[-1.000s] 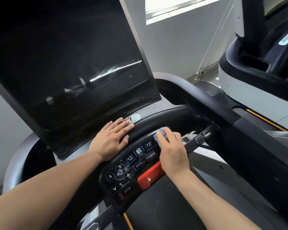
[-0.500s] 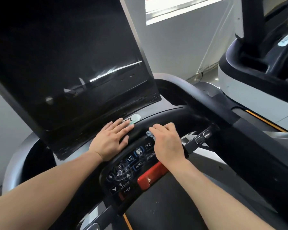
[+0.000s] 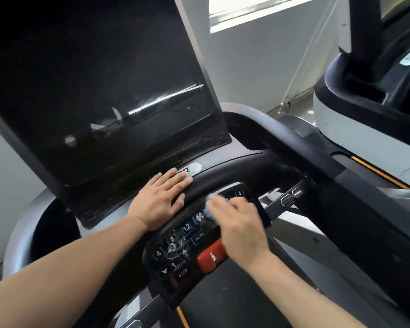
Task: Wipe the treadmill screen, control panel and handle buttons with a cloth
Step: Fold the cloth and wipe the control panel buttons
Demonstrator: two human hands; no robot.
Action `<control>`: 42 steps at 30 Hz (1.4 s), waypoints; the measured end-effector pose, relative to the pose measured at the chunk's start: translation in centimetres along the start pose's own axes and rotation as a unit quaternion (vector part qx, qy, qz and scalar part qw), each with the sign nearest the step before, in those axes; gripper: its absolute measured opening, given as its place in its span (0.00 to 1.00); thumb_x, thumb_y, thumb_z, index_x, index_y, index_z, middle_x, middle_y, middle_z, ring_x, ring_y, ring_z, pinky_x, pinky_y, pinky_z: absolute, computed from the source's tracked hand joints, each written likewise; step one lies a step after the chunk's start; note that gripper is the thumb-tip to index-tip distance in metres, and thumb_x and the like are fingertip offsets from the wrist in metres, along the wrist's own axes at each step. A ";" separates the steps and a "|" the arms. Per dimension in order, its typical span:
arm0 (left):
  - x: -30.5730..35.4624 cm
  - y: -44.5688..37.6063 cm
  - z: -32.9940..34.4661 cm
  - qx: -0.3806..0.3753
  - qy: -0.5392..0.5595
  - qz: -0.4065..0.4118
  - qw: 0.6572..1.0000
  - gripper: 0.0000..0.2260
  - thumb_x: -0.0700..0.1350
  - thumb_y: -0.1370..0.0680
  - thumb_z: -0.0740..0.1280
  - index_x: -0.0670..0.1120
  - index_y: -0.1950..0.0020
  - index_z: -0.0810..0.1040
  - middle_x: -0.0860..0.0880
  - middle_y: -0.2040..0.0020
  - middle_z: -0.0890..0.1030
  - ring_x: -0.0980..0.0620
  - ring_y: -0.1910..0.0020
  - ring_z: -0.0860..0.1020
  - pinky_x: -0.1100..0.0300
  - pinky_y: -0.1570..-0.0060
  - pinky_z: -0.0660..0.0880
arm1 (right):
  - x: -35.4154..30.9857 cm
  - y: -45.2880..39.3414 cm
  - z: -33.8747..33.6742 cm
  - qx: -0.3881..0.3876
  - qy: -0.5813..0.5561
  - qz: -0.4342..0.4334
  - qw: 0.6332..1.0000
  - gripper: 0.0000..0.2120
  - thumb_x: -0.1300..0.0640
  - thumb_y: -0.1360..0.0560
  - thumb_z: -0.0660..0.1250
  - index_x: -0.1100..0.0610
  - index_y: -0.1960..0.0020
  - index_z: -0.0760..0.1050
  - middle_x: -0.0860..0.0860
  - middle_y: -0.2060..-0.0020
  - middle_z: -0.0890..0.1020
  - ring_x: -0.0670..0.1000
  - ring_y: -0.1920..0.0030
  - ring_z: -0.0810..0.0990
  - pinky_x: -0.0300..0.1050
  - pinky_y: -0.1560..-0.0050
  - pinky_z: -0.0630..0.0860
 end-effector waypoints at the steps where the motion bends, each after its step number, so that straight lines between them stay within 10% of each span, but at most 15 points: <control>1: 0.0 -0.1 0.0 -0.003 0.000 -0.001 1.000 0.24 0.58 0.15 0.53 0.58 0.19 0.67 0.55 0.19 0.68 0.51 0.18 0.61 0.44 0.20 0.61 | 1.4 -0.3 -0.2 0.038 -0.005 0.079 0.996 0.18 0.61 0.18 0.60 0.53 0.32 0.81 0.44 0.31 0.80 0.54 0.50 0.75 0.53 0.50 0.76; 7: 0.0 0.0 0.1 0.006 -0.002 -0.001 1.000 0.24 0.58 0.15 0.54 0.58 0.19 0.67 0.55 0.20 0.69 0.51 0.18 0.62 0.45 0.21 0.62 | 0.2 3.4 1.0 -0.012 0.016 -0.042 0.999 0.22 0.66 0.21 0.64 0.56 0.29 0.80 0.48 0.29 0.80 0.55 0.48 0.75 0.51 0.49 0.78; 11: -0.1 -0.1 0.4 0.002 -0.001 -0.002 1.000 0.24 0.58 0.15 0.54 0.58 0.19 0.68 0.55 0.20 0.69 0.50 0.18 0.62 0.45 0.21 0.62 | 0.1 2.1 0.9 0.047 -0.017 0.123 0.991 0.18 0.62 0.16 0.58 0.57 0.33 0.82 0.47 0.32 0.82 0.54 0.52 0.72 0.53 0.51 0.78; 14: -0.1 0.1 0.2 0.006 -0.004 -0.002 1.000 0.24 0.58 0.15 0.54 0.58 0.19 0.68 0.55 0.20 0.68 0.51 0.18 0.62 0.44 0.21 0.63 | -1.9 3.7 1.4 0.001 0.002 -0.027 1.000 0.19 0.64 0.19 0.62 0.56 0.31 0.81 0.49 0.31 0.81 0.55 0.50 0.76 0.53 0.51 0.79; 18: 0.0 -0.1 0.2 -0.003 -0.003 -0.006 1.000 0.24 0.59 0.15 0.53 0.59 0.19 0.67 0.56 0.19 0.68 0.51 0.18 0.61 0.45 0.20 0.61 | 1.5 2.1 0.8 0.057 -0.006 0.136 0.989 0.20 0.63 0.18 0.58 0.55 0.31 0.81 0.47 0.32 0.81 0.53 0.51 0.72 0.52 0.50 0.79; 22: -0.1 0.1 0.2 0.003 -0.002 -0.006 1.000 0.24 0.59 0.15 0.53 0.59 0.19 0.66 0.56 0.19 0.67 0.52 0.17 0.60 0.45 0.20 0.62 | -1.7 3.9 0.8 -0.025 -0.004 -0.053 0.998 0.20 0.62 0.20 0.62 0.54 0.32 0.82 0.48 0.32 0.82 0.54 0.44 0.78 0.51 0.45 0.78; 26: -0.1 0.0 0.2 0.000 -0.003 -0.006 1.000 0.24 0.59 0.15 0.53 0.59 0.19 0.67 0.56 0.19 0.68 0.51 0.18 0.61 0.45 0.20 0.62 | 1.1 2.3 0.2 0.051 -0.021 0.120 0.991 0.18 0.62 0.20 0.60 0.57 0.37 0.85 0.48 0.37 0.85 0.55 0.43 0.77 0.51 0.41 0.80; 30: -0.1 0.1 0.2 0.006 -0.003 -0.004 1.000 0.24 0.59 0.15 0.53 0.59 0.19 0.67 0.56 0.19 0.68 0.52 0.18 0.61 0.45 0.20 0.61 | -1.5 3.8 0.9 0.004 -0.013 -0.018 1.000 0.14 0.63 0.19 0.67 0.57 0.37 0.85 0.49 0.38 0.85 0.55 0.44 0.77 0.50 0.41 0.79; 33: 0.0 -0.1 0.2 0.007 -0.003 -0.005 1.000 0.24 0.58 0.15 0.53 0.58 0.19 0.67 0.55 0.20 0.69 0.51 0.18 0.62 0.45 0.21 0.62 | 2.0 2.7 0.3 0.055 -0.014 0.134 0.989 0.14 0.66 0.24 0.72 0.57 0.39 0.86 0.47 0.39 0.86 0.54 0.48 0.74 0.51 0.47 0.80; 37: -0.2 0.1 0.3 0.007 -0.004 -0.003 1.000 0.24 0.58 0.15 0.54 0.58 0.19 0.67 0.55 0.20 0.68 0.51 0.18 0.62 0.44 0.21 0.63 | -1.5 4.5 0.6 -0.013 -0.028 -0.051 0.998 0.13 0.64 0.19 0.65 0.58 0.40 0.85 0.50 0.39 0.85 0.54 0.47 0.77 0.47 0.40 0.78; 42: -0.1 -0.1 0.3 0.003 -0.005 -0.007 1.000 0.24 0.58 0.15 0.54 0.59 0.19 0.67 0.56 0.20 0.68 0.52 0.18 0.61 0.46 0.20 0.61 | 0.9 3.3 0.4 0.043 -0.044 0.106 0.992 0.14 0.63 0.22 0.61 0.57 0.49 0.86 0.49 0.47 0.86 0.54 0.47 0.77 0.50 0.42 0.79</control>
Point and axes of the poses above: each hand's wrist, its own y-axis away from the middle knuckle, its own z-axis out of the palm, x = y × z, the point moved 1 cm from there along -y, towards the middle knuckle
